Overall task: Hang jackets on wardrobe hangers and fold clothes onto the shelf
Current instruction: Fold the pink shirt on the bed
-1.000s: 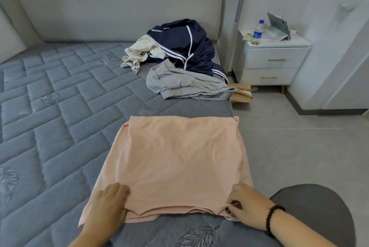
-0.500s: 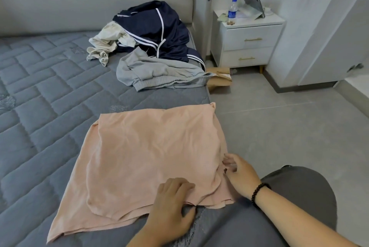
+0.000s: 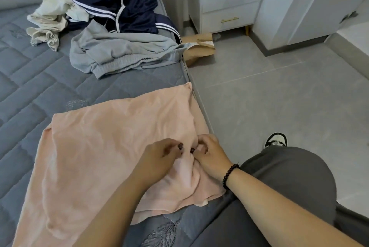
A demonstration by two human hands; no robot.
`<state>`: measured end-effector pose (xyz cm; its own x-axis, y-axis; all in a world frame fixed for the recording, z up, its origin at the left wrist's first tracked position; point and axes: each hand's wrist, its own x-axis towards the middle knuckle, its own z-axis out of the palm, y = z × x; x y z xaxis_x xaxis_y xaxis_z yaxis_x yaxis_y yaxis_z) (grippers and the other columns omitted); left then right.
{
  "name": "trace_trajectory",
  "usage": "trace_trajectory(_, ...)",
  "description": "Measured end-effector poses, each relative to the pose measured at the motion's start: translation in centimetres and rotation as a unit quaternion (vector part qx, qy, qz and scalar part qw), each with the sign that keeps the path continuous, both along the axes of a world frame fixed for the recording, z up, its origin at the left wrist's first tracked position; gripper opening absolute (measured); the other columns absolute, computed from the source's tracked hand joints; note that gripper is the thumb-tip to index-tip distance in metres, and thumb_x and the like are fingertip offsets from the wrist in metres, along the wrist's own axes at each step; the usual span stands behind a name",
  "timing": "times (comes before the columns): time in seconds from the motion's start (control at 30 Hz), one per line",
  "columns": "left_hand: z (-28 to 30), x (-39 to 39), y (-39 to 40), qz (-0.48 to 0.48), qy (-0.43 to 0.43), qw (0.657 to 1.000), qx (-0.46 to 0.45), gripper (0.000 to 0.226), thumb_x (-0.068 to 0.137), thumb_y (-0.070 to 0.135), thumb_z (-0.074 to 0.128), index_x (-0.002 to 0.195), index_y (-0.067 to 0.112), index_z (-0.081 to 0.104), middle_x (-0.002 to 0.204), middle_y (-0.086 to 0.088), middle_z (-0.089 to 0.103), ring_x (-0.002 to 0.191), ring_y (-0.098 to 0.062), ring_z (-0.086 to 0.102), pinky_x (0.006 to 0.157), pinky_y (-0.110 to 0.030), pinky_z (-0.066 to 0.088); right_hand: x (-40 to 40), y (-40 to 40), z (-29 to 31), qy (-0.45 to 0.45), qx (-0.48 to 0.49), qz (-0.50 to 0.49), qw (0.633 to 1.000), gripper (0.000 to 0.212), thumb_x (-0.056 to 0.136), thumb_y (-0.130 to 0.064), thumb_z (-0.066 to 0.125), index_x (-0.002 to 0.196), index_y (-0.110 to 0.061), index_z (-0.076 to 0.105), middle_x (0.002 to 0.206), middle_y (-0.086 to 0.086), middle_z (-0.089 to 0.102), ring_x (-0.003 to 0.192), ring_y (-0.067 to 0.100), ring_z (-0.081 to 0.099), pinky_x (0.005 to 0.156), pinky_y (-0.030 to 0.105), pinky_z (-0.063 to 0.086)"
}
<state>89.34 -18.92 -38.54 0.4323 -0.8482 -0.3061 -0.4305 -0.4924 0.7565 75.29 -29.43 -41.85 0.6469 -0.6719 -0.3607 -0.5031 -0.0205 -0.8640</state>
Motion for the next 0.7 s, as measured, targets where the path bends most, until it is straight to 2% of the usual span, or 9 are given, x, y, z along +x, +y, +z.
trace_trajectory(0.07,0.1,0.6,-3.1,0.084,-0.026,0.996,-0.016,0.012,0.091,0.03,0.06,0.098,0.028,0.069,0.081,0.011,0.071,0.079,0.001,0.064,0.074,-0.011,0.046,0.4,-0.1,0.4,-0.028,-0.01,0.006,1.0,0.005,0.088,-0.013,0.06,0.092,-0.014,0.056,0.105,-0.005,0.042,0.081,0.005,0.047,0.076,0.01,0.037)
trace_trajectory(0.17,0.1,1.4,-7.8,0.159,-0.053,0.985,-0.039,0.031,0.083,0.041,0.068,0.108,0.025,0.064,0.081,0.012,0.067,0.081,-0.007,0.065,0.075,-0.021,0.049,0.6,0.0,0.9,-0.074,-0.038,0.006,0.997,0.018,0.086,-0.006,0.06,0.081,-0.021,0.052,0.098,-0.005,0.05,0.084,0.008,0.048,0.074,0.008,0.036)
trace_trajectory(0.27,-0.7,2.3,-11.6,0.149,-0.111,0.983,-0.009,0.059,0.074,0.055,0.072,0.121,0.026,0.054,0.086,0.012,0.067,0.09,-0.01,0.062,0.076,-0.027,0.048,0.2,-0.2,0.7,-0.037,0.026,-0.046,0.998,0.012,0.09,-0.014,0.058,0.081,-0.018,0.051,0.078,0.002,0.056,0.072,0.016,0.054,0.07,0.021,0.048)
trace_trajectory(0.33,-1.5,2.8,-13.3,0.127,-0.153,0.979,0.042,0.076,0.071,0.061,0.071,0.132,0.024,0.044,0.099,0.004,0.068,0.099,-0.02,0.062,0.082,-0.035,0.051,-0.2,-0.7,0.6,0.002,0.052,-0.075,0.996,0.012,0.091,-0.015,0.056,0.081,-0.019,0.051,0.071,0.006,0.059,0.072,0.023,0.062,0.072,0.032,0.055)
trace_trajectory(0.37,-1.8,3.0,-13.9,0.118,-0.175,0.975,0.066,0.079,0.071,0.06,0.072,0.134,0.023,0.04,0.104,-0.001,0.068,0.101,-0.025,0.062,0.083,-0.038,0.052,-0.5,-1.1,0.5,0.023,0.042,-0.084,0.995,0.011,0.092,-0.014,0.055,0.083,-0.02,0.051,0.072,0.005,0.061,0.072,0.023,0.062,0.069,0.029,0.055)
trace_trajectory(0.43,-2.7,3.4,-14.6,0.109,-0.185,0.976,0.047,0.07,0.077,0.05,0.072,0.134,0.023,0.041,0.102,-0.005,0.068,0.098,-0.027,0.063,0.083,-0.04,0.052,-1.2,-1.8,0.3,0.058,0.013,-0.099,0.993,0.009,0.092,-0.014,0.053,0.087,-0.021,0.052,0.075,-0.004,0.059,0.07,0.011,0.057,0.058,0.009,0.044)
trace_trajectory(0.53,-3.1,4.2,-15.0,0.102,-0.143,0.978,-0.112,0.042,0.088,0.03,0.066,0.128,0.022,0.054,0.098,0.001,0.064,0.088,-0.014,0.059,0.084,-0.034,0.051,-1.6,-2.4,0.1,0.1,0.004,-0.103,0.99,0.012,0.09,-0.021,0.059,0.098,-0.024,0.051,0.083,-0.006,0.056,0.077,0.01,0.055,0.063,0.013,0.043)
trace_trajectory(0.6,-3.5,5.1,-15.6,0.077,-0.196,0.964,-0.162,0.037,0.094,0.022,0.058,0.13,0.016,0.054,0.118,-0.002,0.058,0.108,-0.016,0.052,0.097,-0.031,0.043,-1.1,-2.7,0.3,0.084,0.001,-0.111,0.99,0.027,0.086,-0.026,0.066,0.103,-0.029,0.045,0.099,-0.008,0.05,0.082,0.003,0.051,0.066,0.012,0.039)
trace_trajectory(0.7,-3.7,7.0,-17.1,0.032,-0.269,0.962,-0.043,0.043,0.095,0.03,0.053,0.136,0.021,0.049,0.135,-0.002,0.046,0.127,-0.022,0.037,0.107,-0.038,0.026,0.3,-3.1,0.5,0.047,0.046,-0.132,0.989,0.043,0.079,-0.036,0.073,0.099,-0.038,0.035,0.101,-0.015,0.035,0.083,-0.003,0.044,0.066,0.008,0.035)
